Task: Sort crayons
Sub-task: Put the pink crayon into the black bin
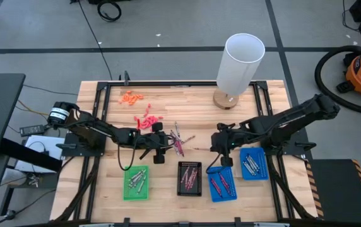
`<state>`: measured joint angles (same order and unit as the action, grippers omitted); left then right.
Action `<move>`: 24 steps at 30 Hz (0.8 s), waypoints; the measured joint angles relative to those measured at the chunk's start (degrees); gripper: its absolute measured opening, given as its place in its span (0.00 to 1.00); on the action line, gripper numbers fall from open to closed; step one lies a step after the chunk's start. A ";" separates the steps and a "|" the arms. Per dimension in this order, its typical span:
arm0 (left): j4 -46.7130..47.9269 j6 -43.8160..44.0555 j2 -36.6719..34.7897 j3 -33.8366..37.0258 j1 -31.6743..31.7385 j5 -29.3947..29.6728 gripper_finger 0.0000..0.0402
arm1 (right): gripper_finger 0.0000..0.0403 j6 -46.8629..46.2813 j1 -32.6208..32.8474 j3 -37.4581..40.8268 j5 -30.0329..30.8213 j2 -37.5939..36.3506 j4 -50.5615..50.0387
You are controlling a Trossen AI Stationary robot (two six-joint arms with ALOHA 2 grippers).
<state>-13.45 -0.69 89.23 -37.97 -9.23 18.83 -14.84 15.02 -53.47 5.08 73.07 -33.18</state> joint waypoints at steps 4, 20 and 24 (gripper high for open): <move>0.01 0.11 0.00 0.01 0.00 0.00 0.46 | 0.08 -4.60 1.58 0.00 -0.28 -1.37 -1.25; -0.47 -0.04 0.00 0.00 0.00 0.00 0.46 | 0.09 -0.88 8.30 0.79 1.33 4.61 12.50; -0.50 -0.22 0.00 -0.01 0.00 0.00 0.46 | 0.09 3.18 8.30 0.81 -0.20 9.88 18.94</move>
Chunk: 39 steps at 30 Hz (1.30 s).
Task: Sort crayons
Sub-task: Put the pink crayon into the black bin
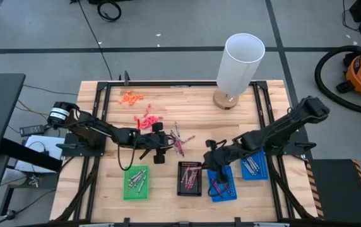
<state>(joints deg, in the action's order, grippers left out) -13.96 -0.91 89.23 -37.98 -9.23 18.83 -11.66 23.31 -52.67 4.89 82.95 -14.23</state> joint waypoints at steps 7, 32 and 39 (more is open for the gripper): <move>-0.60 -0.15 -0.02 0.00 0.00 0.00 0.46 | 0.09 4.76 -0.20 -5.20 -3.14 8.88 -0.72; -0.39 -0.12 -0.02 0.00 0.00 0.00 0.46 | 0.19 35.67 -0.15 -27.49 2.93 27.58 -29.82; -1.47 0.70 -0.02 0.00 0.00 0.00 0.46 | 0.27 31.86 -0.60 -27.51 9.20 23.89 -29.86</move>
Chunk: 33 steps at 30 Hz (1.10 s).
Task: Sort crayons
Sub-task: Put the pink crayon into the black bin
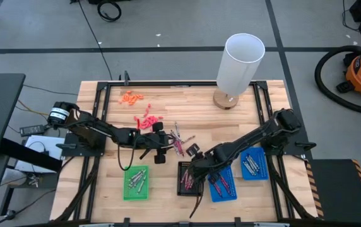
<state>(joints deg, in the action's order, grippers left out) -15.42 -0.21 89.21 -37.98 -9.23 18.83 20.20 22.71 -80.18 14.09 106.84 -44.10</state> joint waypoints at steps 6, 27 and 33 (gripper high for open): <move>-1.33 -0.53 0.00 0.01 0.00 -0.01 0.46 | 0.26 -3.89 -3.83 -0.02 1.34 -3.44 2.16; -3.52 -3.73 0.00 0.00 -0.02 0.00 0.46 | 0.26 -3.10 -23.54 25.20 -14.51 -4.49 42.27; -2.90 -1.71 0.00 0.00 -0.07 0.00 0.46 | 0.26 -3.03 -26.80 25.24 -19.87 -4.40 42.06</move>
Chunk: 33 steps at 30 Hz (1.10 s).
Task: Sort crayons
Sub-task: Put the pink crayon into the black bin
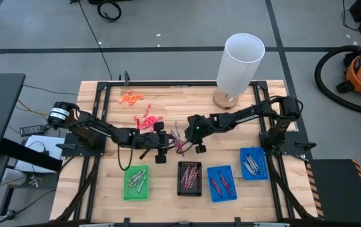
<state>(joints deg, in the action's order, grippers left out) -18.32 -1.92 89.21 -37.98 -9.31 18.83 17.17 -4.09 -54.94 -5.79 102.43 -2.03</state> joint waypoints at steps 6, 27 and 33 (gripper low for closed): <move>2.37 2.15 0.00 0.01 -1.51 0.00 0.46 | 0.27 -1.01 -2.29 0.72 -2.53 0.04 0.84; 3.10 2.57 0.00 0.00 -4.01 1.09 0.46 | 0.39 -3.08 -4.09 16.12 -5.83 0.15 34.37; 2.96 2.57 0.00 0.00 -4.01 1.11 0.46 | 0.39 -3.50 -4.09 17.06 -5.83 0.52 35.07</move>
<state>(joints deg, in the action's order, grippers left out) -15.37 0.65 89.21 -37.98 -13.32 19.94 13.67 -8.19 -37.88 -11.62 102.96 33.04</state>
